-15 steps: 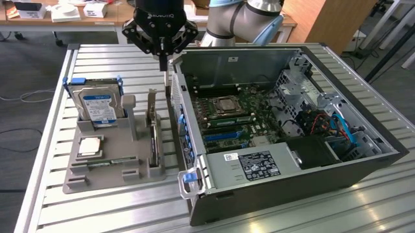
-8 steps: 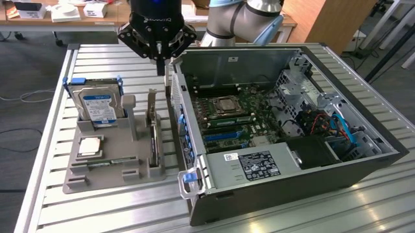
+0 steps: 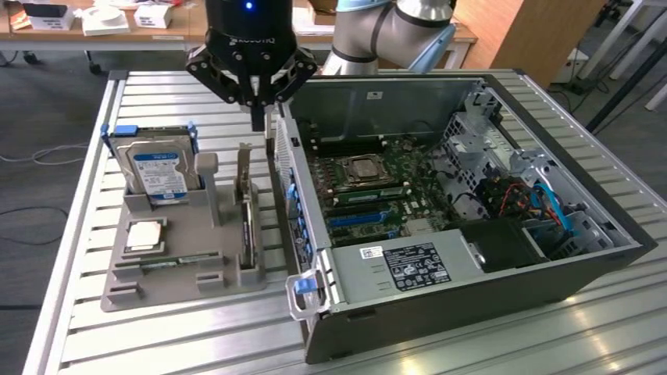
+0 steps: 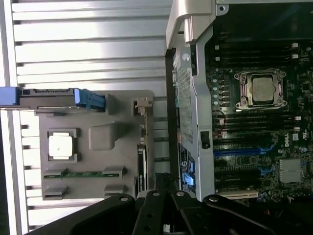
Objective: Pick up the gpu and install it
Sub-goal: 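Reach for the gpu, then pick up the gpu and move the gpu toward the slot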
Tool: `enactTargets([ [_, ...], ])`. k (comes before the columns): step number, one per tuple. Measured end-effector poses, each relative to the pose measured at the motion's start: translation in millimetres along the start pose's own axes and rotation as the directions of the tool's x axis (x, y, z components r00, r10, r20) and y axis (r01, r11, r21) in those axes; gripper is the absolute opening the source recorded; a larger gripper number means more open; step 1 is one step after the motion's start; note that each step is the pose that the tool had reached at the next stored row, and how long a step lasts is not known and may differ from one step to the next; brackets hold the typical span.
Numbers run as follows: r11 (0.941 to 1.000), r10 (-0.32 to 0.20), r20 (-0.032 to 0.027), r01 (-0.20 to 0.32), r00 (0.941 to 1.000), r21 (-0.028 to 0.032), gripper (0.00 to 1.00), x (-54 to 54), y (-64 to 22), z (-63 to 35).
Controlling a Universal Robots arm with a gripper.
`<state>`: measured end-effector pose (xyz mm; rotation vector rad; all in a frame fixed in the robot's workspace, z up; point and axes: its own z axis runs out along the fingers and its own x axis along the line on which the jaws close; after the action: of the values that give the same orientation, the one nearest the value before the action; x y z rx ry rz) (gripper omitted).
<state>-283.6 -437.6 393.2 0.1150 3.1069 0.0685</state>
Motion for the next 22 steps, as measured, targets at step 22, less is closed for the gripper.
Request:
enactTargets([
  [22,1.0,0.0,0.0001,0.0,1.0,-0.0001,0.11,7.1,-27.8,-1.4],
])
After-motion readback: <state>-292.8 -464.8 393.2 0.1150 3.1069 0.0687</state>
